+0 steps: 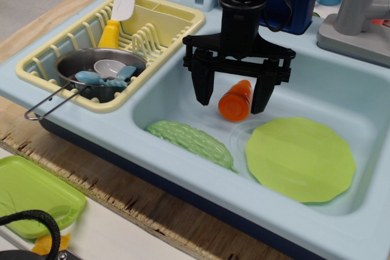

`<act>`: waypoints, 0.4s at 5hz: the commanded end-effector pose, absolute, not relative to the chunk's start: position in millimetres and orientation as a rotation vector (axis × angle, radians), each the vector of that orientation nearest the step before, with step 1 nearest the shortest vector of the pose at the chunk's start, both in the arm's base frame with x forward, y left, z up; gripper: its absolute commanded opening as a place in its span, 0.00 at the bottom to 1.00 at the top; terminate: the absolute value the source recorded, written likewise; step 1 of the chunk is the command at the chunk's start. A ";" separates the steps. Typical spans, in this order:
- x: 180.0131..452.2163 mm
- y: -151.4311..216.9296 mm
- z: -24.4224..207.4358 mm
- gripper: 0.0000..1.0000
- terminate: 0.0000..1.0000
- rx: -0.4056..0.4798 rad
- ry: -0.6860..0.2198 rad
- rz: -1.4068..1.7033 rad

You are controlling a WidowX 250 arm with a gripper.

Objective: Put carrot on plate

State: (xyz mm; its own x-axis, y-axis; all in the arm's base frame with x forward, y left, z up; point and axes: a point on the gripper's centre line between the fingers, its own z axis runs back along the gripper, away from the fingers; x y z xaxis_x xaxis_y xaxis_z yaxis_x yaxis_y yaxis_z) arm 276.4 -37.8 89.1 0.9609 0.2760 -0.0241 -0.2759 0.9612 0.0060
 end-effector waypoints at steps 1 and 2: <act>276.4 -37.8 89.1 1.00 0.00 0.003 0.025 0.280; 290.4 -35.3 94.1 1.00 0.00 -0.003 0.002 0.281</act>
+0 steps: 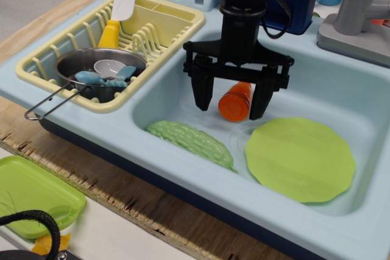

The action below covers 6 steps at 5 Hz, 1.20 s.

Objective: Put carrot on plate

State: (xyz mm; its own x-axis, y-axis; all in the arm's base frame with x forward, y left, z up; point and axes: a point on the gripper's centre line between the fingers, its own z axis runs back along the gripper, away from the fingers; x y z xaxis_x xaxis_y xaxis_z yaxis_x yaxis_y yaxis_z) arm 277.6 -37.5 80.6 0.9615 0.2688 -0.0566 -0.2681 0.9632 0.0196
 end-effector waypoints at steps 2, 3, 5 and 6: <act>302.6 -34.0 99.0 1.00 0.00 -0.006 -0.011 0.277; 303.5 -32.9 95.9 1.00 0.00 0.004 -0.011 0.291; 302.9 -33.9 83.8 0.00 0.00 -0.001 0.027 0.291; 304.2 -35.5 80.6 0.00 0.00 -0.004 0.035 0.292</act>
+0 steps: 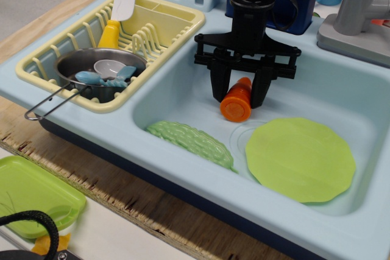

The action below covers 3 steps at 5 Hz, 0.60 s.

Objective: Put carrot on plate

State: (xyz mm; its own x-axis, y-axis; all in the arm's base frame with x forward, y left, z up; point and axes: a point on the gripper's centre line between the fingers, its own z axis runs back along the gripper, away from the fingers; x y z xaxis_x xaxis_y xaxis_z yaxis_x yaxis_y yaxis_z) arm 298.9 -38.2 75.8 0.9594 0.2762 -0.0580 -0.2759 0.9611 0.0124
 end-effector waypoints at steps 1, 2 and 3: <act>298.5 -33.6 83.9 0.00 0.00 -0.003 0.029 0.301; 299.5 -36.6 111.4 0.00 0.00 0.017 -0.044 0.305; 292.9 -34.7 128.9 0.00 0.00 0.034 -0.074 0.338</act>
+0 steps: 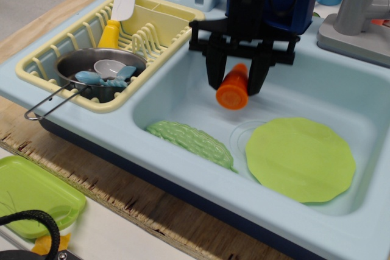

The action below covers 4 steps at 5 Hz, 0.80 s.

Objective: Put carrot on plate

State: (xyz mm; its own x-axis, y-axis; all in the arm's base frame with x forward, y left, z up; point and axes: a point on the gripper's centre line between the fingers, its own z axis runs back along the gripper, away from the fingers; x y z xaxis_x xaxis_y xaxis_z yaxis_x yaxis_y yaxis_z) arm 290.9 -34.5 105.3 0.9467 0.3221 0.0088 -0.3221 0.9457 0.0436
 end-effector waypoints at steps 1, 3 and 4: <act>286.8 -34.4 131.1 0.00 0.00 0.035 -0.076 0.343; 285.1 -67.6 126.4 0.00 0.00 0.006 -0.050 0.275; 281.4 -79.6 126.1 0.00 0.00 -0.005 -0.045 0.256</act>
State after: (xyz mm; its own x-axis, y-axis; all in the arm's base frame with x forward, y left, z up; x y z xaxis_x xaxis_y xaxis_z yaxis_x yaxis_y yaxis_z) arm 275.3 -81.2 115.1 0.9651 0.2617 0.0030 -0.2617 0.9651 0.0049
